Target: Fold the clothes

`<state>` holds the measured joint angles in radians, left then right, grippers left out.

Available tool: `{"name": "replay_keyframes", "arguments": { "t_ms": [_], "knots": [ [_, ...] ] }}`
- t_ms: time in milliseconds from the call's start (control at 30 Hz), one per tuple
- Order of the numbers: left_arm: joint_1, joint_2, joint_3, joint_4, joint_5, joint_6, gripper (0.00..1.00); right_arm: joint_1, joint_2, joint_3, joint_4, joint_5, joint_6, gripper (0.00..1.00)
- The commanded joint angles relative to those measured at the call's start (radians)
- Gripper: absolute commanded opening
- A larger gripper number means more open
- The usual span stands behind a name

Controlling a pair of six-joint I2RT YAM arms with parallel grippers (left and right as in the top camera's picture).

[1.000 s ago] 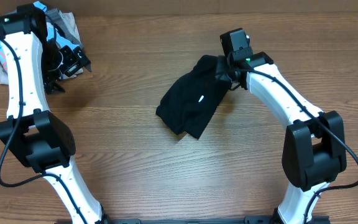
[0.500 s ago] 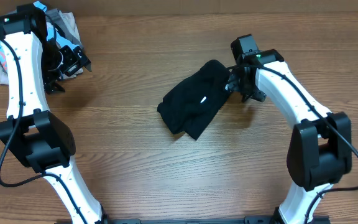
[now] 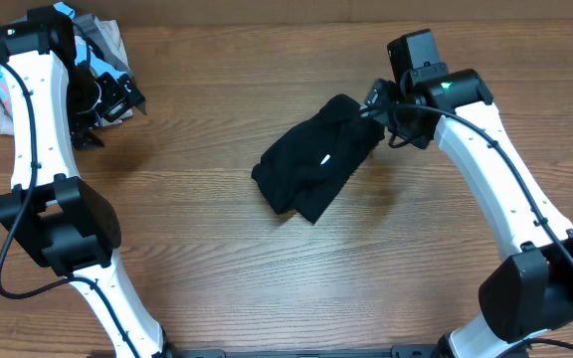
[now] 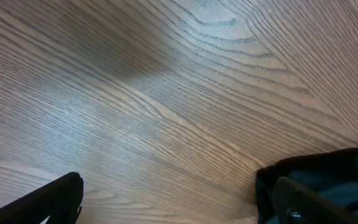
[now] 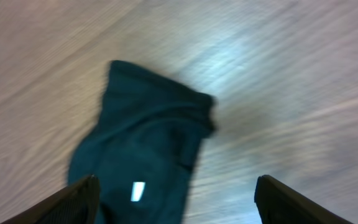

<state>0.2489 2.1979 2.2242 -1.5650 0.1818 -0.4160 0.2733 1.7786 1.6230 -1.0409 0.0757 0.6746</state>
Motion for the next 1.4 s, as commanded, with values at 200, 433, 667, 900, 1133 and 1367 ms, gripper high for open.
{"name": "replay_keyframes", "arguments": {
  "t_ms": [200, 433, 667, 900, 1133, 1367],
  "knots": [
    [-0.015, 0.0, 0.021, 0.002, -0.005, 0.012, 1.0, 0.085, 0.133, 0.0, 0.045, -0.121, 0.008, 0.81],
    [-0.016, 0.0, 0.021, 0.0, -0.005, 0.013, 1.0, 0.119, 0.257, 0.0, 0.051, -0.156, 0.03, 0.8],
    [-0.02, 0.0, 0.021, 0.002, -0.005, 0.012, 1.0, 0.119, 0.309, 0.0, 0.041, -0.151, 0.037, 0.79],
    [-0.023, -0.001, 0.021, 0.002, -0.005, 0.012, 1.0, 0.119, 0.314, -0.001, 0.019, -0.1, 0.036, 0.63],
    [-0.027, -0.001, 0.021, 0.002, -0.006, 0.013, 1.0, 0.119, 0.315, -0.001, 0.017, -0.086, 0.033, 0.45],
    [-0.027, -0.001, 0.021, 0.003, -0.005, 0.012, 1.0, 0.119, 0.315, -0.001, -0.028, -0.001, 0.033, 0.14]
  ]
}}
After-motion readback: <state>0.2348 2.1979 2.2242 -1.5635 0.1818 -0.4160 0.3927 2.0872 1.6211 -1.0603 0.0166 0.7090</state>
